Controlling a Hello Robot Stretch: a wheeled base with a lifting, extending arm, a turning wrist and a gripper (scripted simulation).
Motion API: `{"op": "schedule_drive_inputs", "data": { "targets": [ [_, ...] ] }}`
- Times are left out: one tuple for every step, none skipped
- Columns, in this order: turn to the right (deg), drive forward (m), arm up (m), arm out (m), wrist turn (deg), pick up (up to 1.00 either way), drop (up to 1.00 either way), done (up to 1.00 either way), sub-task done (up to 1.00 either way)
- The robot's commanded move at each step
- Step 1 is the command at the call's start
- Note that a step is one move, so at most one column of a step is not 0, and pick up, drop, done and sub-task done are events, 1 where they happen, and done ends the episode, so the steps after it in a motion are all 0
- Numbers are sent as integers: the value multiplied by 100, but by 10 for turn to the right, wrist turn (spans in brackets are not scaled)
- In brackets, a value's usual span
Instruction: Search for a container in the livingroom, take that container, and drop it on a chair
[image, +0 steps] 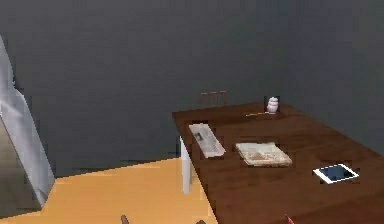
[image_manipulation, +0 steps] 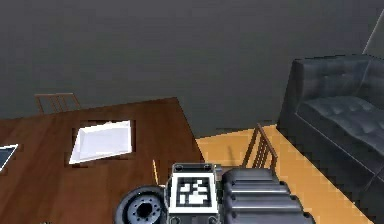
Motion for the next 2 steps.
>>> {"op": "schedule_drive_inputs", "data": {
  "targets": [
    [0,0,0,0,450,0,0,0,0],
    [0,0,0,0,240,0,0,0,0]
  ]
}}
